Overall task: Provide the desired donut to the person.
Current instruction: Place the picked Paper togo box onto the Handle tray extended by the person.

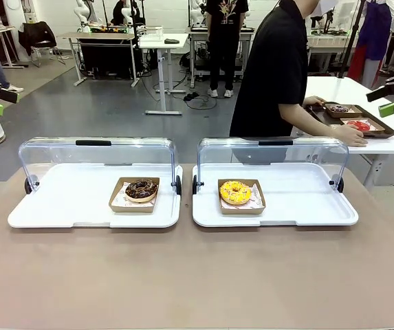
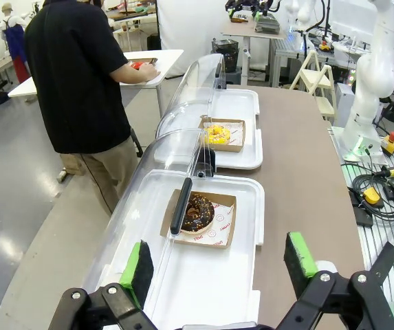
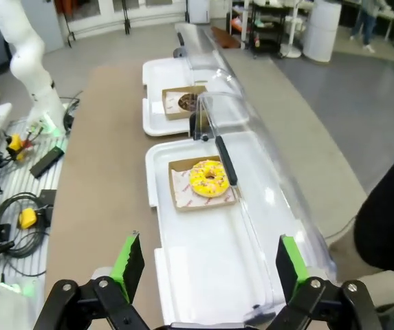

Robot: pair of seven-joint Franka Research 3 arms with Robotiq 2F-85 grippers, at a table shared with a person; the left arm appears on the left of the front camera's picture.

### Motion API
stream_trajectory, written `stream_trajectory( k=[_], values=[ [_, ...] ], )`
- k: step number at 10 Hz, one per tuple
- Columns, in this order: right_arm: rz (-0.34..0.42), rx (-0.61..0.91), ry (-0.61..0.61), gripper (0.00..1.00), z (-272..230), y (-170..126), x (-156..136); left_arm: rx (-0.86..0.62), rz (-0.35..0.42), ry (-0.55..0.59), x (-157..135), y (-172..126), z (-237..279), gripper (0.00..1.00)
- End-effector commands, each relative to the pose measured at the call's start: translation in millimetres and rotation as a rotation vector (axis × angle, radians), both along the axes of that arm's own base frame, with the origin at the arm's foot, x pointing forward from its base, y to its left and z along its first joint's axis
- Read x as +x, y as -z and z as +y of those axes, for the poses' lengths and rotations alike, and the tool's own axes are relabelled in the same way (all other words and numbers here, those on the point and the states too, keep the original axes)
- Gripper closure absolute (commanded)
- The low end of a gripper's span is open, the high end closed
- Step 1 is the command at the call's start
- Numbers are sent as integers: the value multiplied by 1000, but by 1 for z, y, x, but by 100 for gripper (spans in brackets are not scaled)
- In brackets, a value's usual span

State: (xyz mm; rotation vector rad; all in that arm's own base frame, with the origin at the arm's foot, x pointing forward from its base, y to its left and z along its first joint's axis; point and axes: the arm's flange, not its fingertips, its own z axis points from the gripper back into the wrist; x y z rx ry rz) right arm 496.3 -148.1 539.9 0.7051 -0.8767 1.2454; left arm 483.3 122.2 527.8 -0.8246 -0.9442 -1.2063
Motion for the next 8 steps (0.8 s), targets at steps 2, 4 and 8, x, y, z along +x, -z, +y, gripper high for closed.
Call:
stream_trajectory(
  k=[2, 4, 8],
  values=[
    [23, 46, -33, 0, -7, 10, 11, -9, -7, -3, -1, -1, 0, 0],
    [37, 28, -31, 0, -2, 12, 11, -9, -7, -3, -1, -1, 0, 0],
    [34, 27, -18, 0, -7, 17, 7, -9, -7, -3, -1, -1, 0, 0]
  ],
)
